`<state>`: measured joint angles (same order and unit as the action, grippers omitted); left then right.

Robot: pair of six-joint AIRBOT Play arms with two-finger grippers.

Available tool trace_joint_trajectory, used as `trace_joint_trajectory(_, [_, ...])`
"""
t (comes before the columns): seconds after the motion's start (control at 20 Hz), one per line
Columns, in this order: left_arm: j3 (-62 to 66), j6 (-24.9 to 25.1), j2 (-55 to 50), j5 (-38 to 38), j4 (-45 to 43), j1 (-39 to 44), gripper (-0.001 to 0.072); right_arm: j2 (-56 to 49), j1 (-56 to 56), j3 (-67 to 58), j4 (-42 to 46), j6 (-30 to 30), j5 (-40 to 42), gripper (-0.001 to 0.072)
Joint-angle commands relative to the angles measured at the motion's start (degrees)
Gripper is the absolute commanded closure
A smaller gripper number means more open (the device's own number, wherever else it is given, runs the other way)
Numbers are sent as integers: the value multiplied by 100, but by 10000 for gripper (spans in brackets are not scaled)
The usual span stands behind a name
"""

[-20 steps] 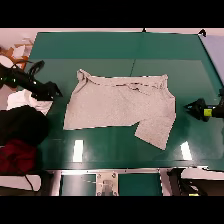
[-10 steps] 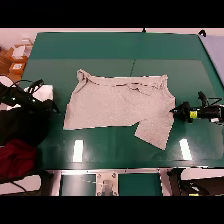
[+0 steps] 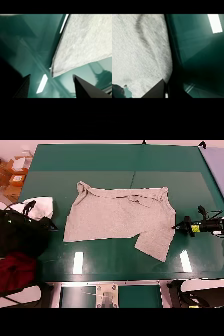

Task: Fold the shirts.

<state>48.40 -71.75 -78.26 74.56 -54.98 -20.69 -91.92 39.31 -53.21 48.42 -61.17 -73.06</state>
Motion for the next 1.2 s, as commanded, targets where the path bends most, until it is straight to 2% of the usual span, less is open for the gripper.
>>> trace_joint_trajectory(0.0, [-756,356,0,-866,1115,-28,101,4,9,-13,-37,-7,2,698])
trace_joint_trajectory(0.1, [-988,531,-9,-1290,1392,111,101,4,11,-13,-37,-7,0,698])
trace_joint_trajectory(0.25, [-1080,538,-9,-1641,1287,588,101,4,9,-15,-46,-7,2,698])
trace_joint_trajectory(0.4, [-1080,538,-9,-1528,1346,979,109,7,11,-15,-146,-2,0,698])
trace_joint_trajectory(0.45, [-1080,546,-9,-1360,1307,1067,229,4,11,-15,-146,-4,0,698])
trace_joint_trajectory(0.5, [-1080,619,-9,-1161,1296,1104,288,7,11,-15,-144,-4,2,698])
trace_joint_trajectory(0.55, [-1078,629,-9,-1038,1296,1104,289,7,11,-17,-144,-4,0,698])
trace_joint_trajectory(0.65, [-1056,632,-2,-1034,1239,1104,550,7,11,-15,-144,-7,-9,698])
trace_joint_trajectory(0.85, [-977,625,-2,-1047,1078,1104,546,7,15,-17,-144,-7,-46,698])
trace_joint_trajectory(0.9, [-898,625,-2,-1043,1073,1104,576,7,15,-17,-144,-7,-48,698])
trace_joint_trajectory(0.95, [-787,625,-2,-1021,1075,1104,686,7,15,-17,-144,-9,-52,698])
trace_joint_trajectory(1.15, [17,573,-2,-651,1058,1104,687,151,15,-22,-457,-4,-98,699])
